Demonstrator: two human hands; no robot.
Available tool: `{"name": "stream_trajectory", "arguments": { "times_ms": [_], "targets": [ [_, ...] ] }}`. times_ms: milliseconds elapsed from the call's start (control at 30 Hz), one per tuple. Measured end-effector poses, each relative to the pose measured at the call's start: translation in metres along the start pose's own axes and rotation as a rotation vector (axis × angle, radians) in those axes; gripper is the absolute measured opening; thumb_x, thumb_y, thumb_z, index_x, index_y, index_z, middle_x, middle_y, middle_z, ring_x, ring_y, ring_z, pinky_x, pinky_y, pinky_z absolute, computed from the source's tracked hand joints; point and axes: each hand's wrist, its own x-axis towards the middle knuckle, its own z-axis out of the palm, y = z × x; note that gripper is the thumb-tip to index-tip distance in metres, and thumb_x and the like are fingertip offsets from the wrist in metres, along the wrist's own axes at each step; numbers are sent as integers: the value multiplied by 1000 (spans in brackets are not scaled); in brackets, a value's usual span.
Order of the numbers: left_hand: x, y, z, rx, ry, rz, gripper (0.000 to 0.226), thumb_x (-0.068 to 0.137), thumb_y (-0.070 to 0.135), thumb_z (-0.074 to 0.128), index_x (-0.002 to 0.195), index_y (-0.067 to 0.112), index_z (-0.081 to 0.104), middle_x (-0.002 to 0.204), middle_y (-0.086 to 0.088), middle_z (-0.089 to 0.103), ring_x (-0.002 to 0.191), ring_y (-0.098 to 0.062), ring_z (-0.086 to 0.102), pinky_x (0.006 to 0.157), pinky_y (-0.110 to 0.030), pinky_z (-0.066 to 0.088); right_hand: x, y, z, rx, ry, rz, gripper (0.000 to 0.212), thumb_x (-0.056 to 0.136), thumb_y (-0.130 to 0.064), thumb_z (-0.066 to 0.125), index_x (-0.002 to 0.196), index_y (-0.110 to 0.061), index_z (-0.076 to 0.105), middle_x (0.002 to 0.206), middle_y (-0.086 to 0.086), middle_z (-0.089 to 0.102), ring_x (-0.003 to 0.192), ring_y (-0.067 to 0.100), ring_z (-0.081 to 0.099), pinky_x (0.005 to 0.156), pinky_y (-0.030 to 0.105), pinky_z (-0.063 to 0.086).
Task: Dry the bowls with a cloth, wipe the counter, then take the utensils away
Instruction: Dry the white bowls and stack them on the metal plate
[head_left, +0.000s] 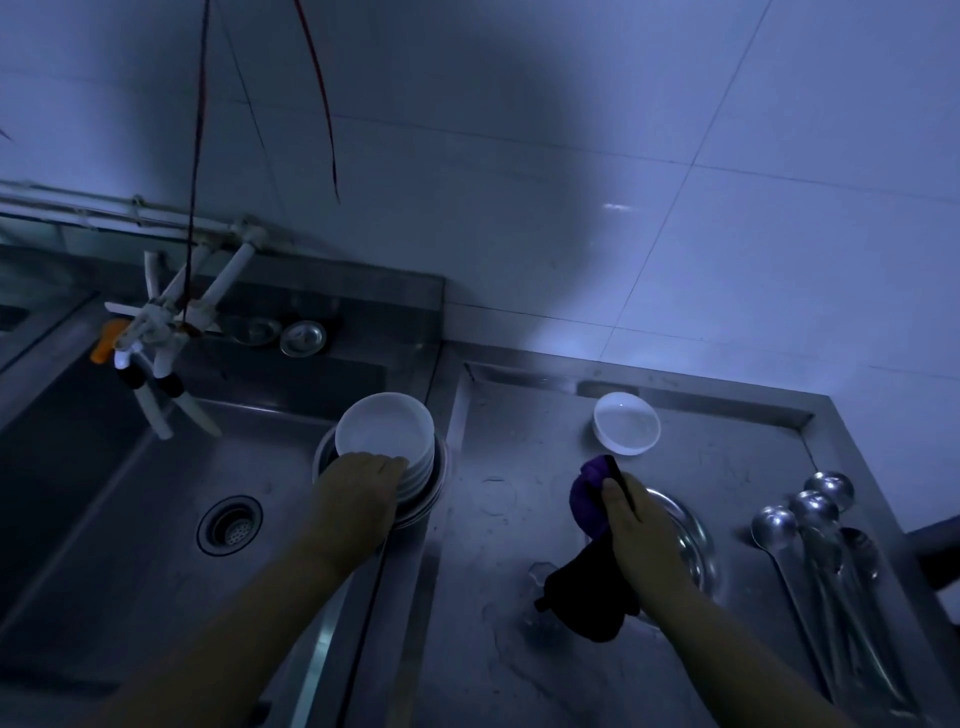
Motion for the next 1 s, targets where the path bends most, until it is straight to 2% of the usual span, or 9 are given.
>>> {"name": "stream_trajectory", "arguments": {
  "times_ms": [133,367,500,567,667,733,800,900,1000],
  "targets": [
    [6,14,9,-110,36,-8,33,78,17,44,94,1,68,79,-11,69,68,-28,64,66,-35,52,3,4,-8,15,18,-4,20,100,-25,42,86,-32,55,88,-9,62,84,7,56,68,22,42],
    [71,109,50,-358,-48,12,34,81,12,58,115,7,62,97,-10,67,85,-27,63,72,-36,52,19,30,-53,3,106,14,17,99,-20,45,90,-24,59,83,-4,62,78,11,57,70,27,42],
    [114,170,104,-501,-320,-210,38,93,22,47,130,16,51,123,-6,60,111,-24,54,90,-31,40,35,53,-92,37,166,43,23,99,-19,45,80,-25,57,77,-4,61,66,2,54,58,13,40],
    [136,195,131,-570,-466,-313,32,96,22,42,124,10,53,123,-11,59,111,-27,54,87,-30,39,47,67,-110,59,181,71,22,99,-20,45,81,-21,58,76,-2,60,67,8,53,58,14,39],
    [169,225,173,-789,-554,-649,28,95,16,44,106,-7,56,114,-27,61,105,-38,57,81,-36,43,68,88,-137,114,191,97,20,99,-18,45,85,-15,59,76,2,60,70,13,52,62,20,40],
    [186,240,200,-955,-616,-840,34,93,14,47,111,-13,53,118,-32,58,108,-43,56,85,-41,46,80,100,-153,136,181,114,21,99,-20,45,84,-15,60,75,2,59,65,8,50,56,16,38],
    [199,255,224,-1143,-583,-1073,37,95,15,47,122,-9,49,117,-29,58,102,-40,59,83,-41,48,91,111,-167,158,169,128,22,99,-21,46,84,-16,61,75,2,59,61,4,49,53,13,37],
    [209,269,241,-1475,-375,-1408,24,95,12,50,113,-3,48,81,-18,57,66,-29,54,62,-37,47,104,125,-182,146,173,109,21,98,-17,46,83,-20,61,74,-5,61,61,-6,52,55,7,38],
    [212,273,256,-1459,-329,-1441,17,93,4,51,109,0,49,85,-17,56,70,-29,55,74,-44,51,111,136,-192,159,161,109,21,98,-14,47,82,-20,61,72,-5,59,63,-2,52,57,7,39]
  ]
}}
